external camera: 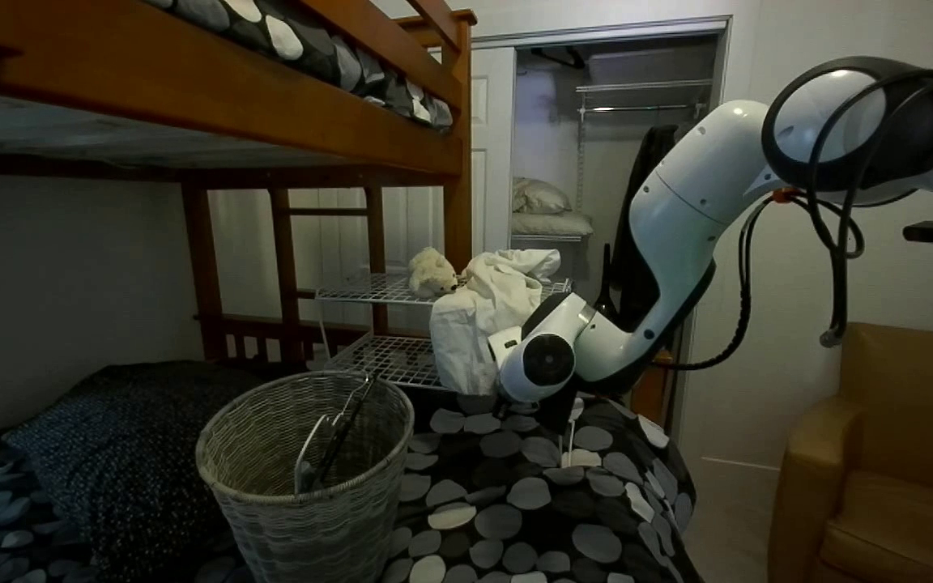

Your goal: Move the bowl from the bottom shelf to the top one

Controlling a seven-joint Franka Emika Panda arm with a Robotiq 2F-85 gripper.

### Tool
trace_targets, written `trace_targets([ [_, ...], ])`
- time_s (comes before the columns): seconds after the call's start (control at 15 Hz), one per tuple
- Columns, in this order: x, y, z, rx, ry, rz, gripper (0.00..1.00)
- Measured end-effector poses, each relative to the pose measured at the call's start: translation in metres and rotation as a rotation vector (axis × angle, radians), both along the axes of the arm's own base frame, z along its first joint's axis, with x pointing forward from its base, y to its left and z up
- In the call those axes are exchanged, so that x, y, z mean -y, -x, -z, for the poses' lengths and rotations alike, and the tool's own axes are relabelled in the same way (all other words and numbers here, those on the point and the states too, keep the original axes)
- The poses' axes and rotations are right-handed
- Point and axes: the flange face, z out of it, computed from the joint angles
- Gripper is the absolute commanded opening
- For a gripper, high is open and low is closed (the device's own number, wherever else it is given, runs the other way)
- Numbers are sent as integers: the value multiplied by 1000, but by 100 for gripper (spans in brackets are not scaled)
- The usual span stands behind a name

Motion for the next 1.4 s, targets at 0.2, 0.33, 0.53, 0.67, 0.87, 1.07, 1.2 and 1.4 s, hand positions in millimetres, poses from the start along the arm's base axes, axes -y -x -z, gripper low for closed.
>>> trace_targets([
  [0.2,-7,0,-6,13,-23,-3,1],
  [0.33,-14,1,-16,31,-43,-8,1],
  [0.53,-29,15,-30,6,-93,-57,1],
  [0.67,-38,37,-28,-72,-134,-107,1],
  [0.87,-53,82,-20,-220,-215,-213,1],
  [1.07,-76,125,-36,-338,-330,-357,1],
  [1.2,-93,146,-64,-390,-415,-473,1],
  [1.4,-102,167,-122,-431,-535,-668,1],
])
